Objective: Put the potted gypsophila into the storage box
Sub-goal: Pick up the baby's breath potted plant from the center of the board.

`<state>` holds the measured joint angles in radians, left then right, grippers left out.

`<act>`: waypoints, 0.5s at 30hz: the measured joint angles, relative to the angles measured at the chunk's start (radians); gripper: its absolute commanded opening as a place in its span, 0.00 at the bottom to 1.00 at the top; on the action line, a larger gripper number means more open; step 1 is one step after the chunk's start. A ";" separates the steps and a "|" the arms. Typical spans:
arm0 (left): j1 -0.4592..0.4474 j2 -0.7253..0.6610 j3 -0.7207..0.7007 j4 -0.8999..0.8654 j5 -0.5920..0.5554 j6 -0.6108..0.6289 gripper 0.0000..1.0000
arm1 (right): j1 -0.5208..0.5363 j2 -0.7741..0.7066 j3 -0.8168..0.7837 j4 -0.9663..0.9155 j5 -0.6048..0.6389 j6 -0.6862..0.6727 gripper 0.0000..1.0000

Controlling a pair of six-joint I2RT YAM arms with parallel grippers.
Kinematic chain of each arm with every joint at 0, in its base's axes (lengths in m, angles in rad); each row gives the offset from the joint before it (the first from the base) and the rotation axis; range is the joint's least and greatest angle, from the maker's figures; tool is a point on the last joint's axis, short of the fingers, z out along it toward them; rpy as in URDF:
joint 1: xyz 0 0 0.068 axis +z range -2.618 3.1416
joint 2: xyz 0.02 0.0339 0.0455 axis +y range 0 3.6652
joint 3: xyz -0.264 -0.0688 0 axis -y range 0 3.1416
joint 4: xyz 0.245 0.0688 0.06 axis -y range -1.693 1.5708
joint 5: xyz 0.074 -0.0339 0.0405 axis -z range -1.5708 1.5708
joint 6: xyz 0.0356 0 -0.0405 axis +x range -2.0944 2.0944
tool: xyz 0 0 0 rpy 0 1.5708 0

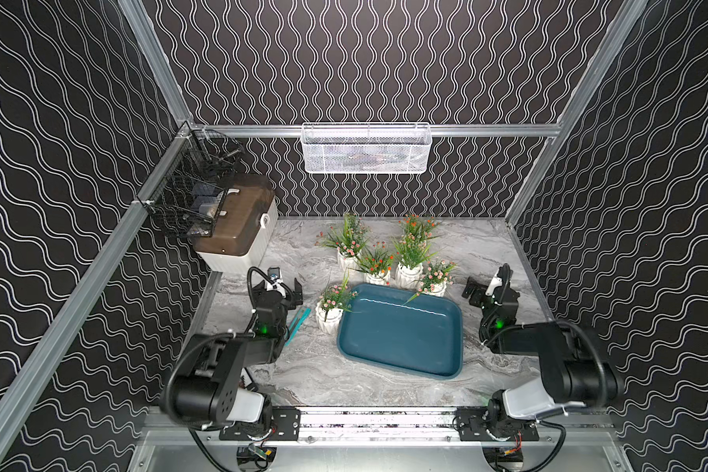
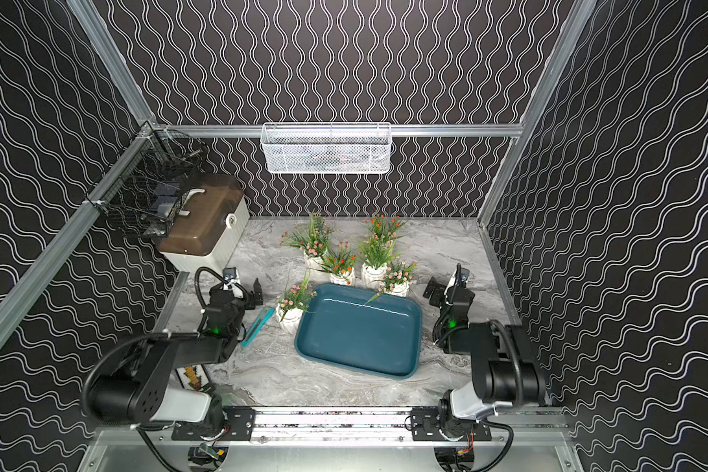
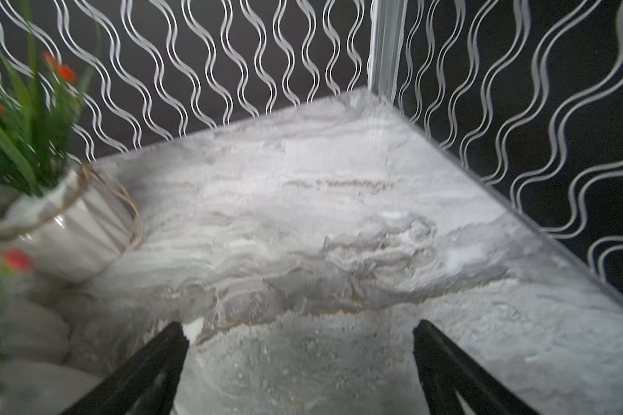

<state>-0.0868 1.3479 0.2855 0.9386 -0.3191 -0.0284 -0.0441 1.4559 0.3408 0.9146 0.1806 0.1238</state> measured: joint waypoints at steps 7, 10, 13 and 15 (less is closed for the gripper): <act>-0.019 -0.438 0.105 -0.353 -0.038 -0.106 0.88 | 0.000 -0.438 0.133 -0.425 0.050 0.120 0.84; -0.041 -0.531 0.199 -0.515 0.034 -0.164 0.87 | -0.002 -0.518 0.259 -0.640 0.006 0.203 0.77; -0.090 -0.524 0.269 -0.631 0.140 -0.240 0.87 | -0.002 -0.518 0.351 -0.843 -0.111 0.275 0.69; -0.115 -0.453 0.330 -0.700 0.257 -0.302 0.87 | -0.002 -0.496 0.405 -0.976 -0.191 0.317 0.68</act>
<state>-0.2020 0.8948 0.6151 0.2386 -0.0624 -0.3305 -0.0456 0.9600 0.7456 -0.0612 -0.0105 0.4412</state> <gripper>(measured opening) 0.875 0.687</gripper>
